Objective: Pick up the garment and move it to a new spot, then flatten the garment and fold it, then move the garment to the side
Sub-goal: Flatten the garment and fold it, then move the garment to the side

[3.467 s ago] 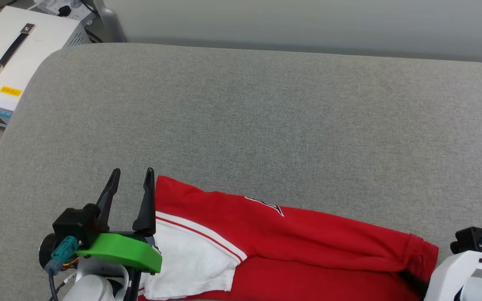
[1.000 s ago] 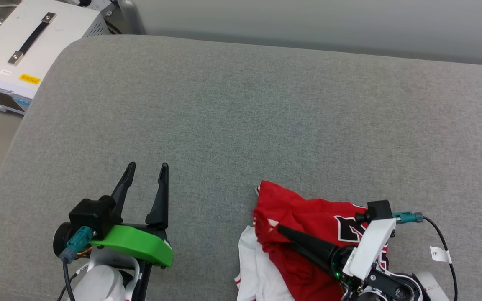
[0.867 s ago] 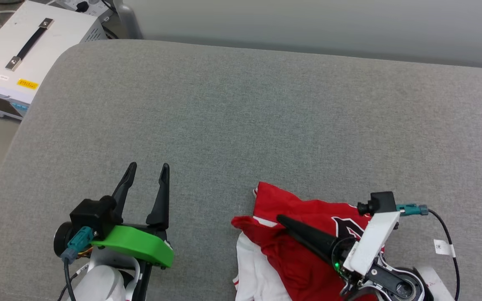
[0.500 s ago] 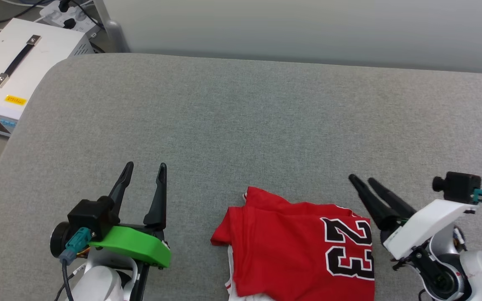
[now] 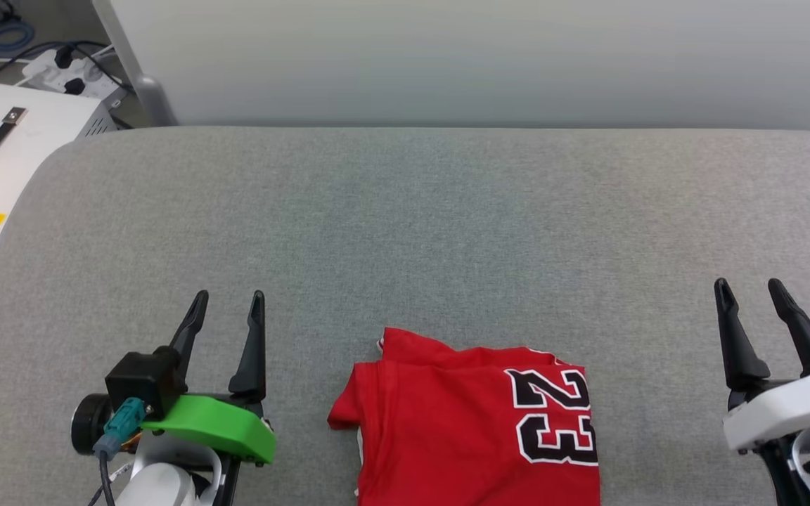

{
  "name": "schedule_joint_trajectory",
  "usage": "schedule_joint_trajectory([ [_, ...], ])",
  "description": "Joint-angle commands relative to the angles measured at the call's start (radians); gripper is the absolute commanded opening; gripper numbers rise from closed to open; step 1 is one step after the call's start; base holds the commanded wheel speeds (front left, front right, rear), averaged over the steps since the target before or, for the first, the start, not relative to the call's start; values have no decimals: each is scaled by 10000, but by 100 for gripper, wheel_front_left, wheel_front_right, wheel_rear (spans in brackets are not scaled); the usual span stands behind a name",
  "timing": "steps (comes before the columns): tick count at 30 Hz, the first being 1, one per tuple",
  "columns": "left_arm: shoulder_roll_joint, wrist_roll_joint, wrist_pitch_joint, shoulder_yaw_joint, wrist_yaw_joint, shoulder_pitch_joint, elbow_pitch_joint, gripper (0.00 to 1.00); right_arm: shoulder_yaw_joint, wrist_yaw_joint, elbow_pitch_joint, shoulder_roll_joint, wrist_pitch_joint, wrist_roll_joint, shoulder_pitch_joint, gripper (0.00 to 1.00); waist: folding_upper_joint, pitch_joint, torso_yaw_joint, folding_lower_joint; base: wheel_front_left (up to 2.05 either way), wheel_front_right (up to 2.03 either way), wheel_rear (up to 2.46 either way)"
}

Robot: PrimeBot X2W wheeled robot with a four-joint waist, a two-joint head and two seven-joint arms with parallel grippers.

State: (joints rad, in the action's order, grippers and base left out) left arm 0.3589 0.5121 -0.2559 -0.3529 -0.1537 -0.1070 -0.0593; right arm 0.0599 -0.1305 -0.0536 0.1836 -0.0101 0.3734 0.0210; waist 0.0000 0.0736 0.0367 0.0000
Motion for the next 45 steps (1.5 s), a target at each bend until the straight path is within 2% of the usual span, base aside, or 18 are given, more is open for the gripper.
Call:
schedule_joint_trajectory([
  [1,62,-164,-58,76,-68,193,-3,100,-89,-2,-158,22,-173,-295,-200,100,0,-197,-160,0,0,0,0],
  [12,-8,-443,-58,404,-249,958,129,100,-222,-2,-636,-282,-480,-824,-953,100,0,-578,-329,0,0,0,0],
  [21,14,-653,-58,484,-277,857,286,100,-141,-2,-828,-381,-394,-931,-973,100,0,-447,-321,0,0,0,0],
  [29,-60,-738,-59,475,-303,691,341,100,98,-2,-780,-408,-212,-909,-918,100,0,-345,-236,0,0,0,0],
  [34,-113,-780,-59,497,-320,542,421,100,644,-2,-628,-233,95,-766,-869,100,0,-170,-94,0,0,0,0],
  [39,-202,-847,-59,604,-323,336,581,100,977,-2,-123,155,1655,395,-954,100,0,107,165,0,0,0,0],
  [45,-442,-985,-59,723,-242,79,792,100,534,-2,349,649,4140,1898,-1021,100,0,638,540,0,0,0,0],
])
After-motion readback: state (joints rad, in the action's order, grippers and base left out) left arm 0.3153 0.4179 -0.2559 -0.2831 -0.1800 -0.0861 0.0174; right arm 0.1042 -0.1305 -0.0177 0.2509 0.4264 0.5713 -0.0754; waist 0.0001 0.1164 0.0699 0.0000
